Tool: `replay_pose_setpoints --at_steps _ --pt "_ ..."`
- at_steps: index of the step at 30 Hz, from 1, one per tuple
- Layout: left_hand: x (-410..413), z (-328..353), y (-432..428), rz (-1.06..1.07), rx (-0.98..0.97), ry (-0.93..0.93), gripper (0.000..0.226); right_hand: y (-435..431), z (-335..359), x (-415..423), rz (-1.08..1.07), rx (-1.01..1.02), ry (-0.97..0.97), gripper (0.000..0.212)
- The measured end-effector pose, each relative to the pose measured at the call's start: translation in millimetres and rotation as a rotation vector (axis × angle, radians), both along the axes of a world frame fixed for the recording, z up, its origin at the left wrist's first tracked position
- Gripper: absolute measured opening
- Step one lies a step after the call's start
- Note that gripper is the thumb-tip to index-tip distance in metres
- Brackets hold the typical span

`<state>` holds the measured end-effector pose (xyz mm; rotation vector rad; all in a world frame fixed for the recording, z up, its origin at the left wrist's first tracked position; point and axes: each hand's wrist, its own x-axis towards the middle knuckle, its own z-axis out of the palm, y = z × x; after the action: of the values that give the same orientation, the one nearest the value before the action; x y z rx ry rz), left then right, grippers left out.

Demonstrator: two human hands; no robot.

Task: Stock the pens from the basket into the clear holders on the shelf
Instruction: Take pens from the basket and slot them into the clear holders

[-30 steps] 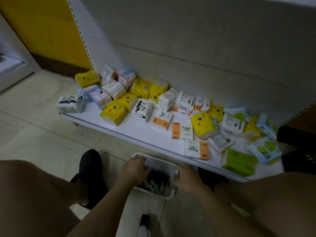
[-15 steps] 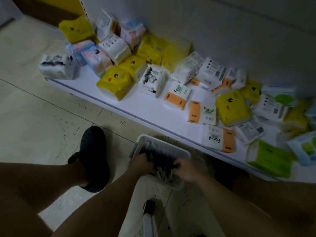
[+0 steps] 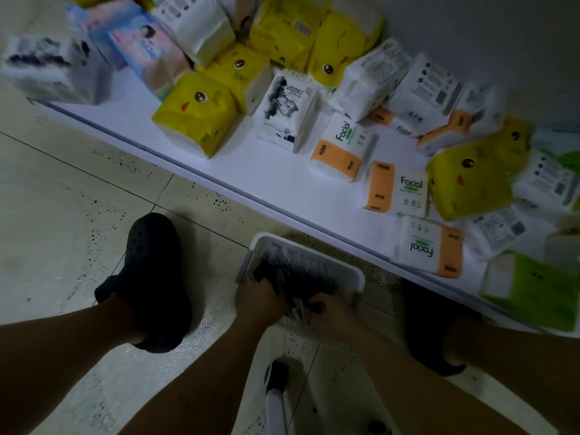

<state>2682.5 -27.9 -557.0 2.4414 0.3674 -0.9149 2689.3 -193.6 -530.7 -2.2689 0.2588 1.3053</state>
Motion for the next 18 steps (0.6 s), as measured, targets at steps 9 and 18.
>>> replay_pose_setpoints --at_steps 9,18 --pt "-1.4 1.7 -0.3 0.185 -0.086 -0.011 0.023 13.8 -16.8 -15.9 0.032 -0.077 0.055 0.044" --pt "-14.0 27.0 -9.9 0.506 -0.415 0.065 0.025 3.8 7.1 -12.1 -0.065 -0.238 -0.136 0.006"
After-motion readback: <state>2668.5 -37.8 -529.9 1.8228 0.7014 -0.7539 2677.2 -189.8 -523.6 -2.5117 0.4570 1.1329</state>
